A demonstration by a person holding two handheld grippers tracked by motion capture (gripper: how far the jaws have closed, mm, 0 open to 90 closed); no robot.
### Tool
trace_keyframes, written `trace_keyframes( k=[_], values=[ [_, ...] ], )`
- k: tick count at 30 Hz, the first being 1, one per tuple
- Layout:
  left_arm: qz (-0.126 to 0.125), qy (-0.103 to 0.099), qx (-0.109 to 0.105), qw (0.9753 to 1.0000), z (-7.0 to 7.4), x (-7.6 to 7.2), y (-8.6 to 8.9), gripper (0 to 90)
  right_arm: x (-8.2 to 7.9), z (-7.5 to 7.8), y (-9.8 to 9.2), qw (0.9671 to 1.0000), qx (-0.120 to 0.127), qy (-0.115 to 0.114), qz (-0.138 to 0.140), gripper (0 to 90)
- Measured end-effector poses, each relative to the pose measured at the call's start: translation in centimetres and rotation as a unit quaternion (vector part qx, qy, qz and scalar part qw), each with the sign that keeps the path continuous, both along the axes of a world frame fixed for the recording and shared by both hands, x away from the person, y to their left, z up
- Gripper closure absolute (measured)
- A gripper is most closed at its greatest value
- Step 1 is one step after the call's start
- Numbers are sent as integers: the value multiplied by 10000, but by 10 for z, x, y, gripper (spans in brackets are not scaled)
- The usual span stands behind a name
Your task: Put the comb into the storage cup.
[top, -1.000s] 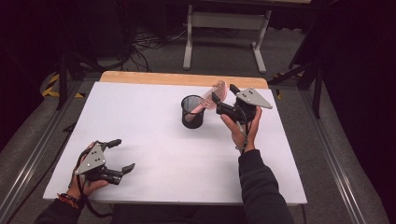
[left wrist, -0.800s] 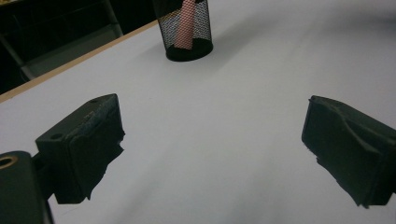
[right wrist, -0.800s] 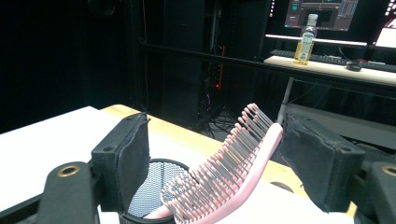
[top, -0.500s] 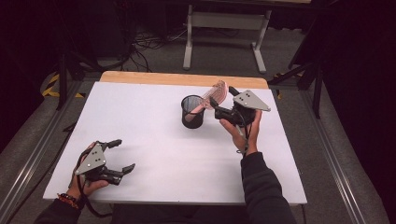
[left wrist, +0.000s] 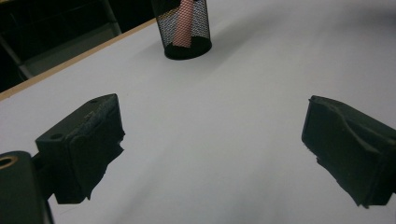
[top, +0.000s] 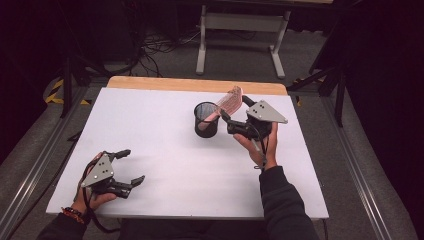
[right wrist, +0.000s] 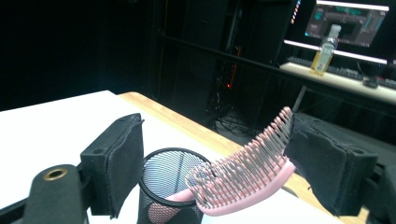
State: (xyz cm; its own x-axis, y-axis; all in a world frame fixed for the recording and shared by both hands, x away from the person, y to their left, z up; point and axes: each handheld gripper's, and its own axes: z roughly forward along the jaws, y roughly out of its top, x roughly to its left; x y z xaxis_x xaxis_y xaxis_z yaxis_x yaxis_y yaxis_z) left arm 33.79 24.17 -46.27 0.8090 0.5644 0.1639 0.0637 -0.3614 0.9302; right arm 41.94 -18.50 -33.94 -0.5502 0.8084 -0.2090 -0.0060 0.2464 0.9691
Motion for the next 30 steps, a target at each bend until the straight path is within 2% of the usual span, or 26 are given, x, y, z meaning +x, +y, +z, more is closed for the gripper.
trace_keyframes(
  k=[9,18,25,30],
  values=[
    [33,0,-20,10000,0,0,1,61,-8,-4,0,9999,-152,30,65,181],
    [45,17,-33,10000,0,1,1,58,-15,-3,1,9994,-336,-44,107,181],
    [130,-7,-70,9999,1,2,4,58,-23,-1,1,9993,-320,-177,117,182],
    [112,7,-81,9999,1,2,4,58,-26,-2,1,9990,-388,-150,146,180]
  ],
)
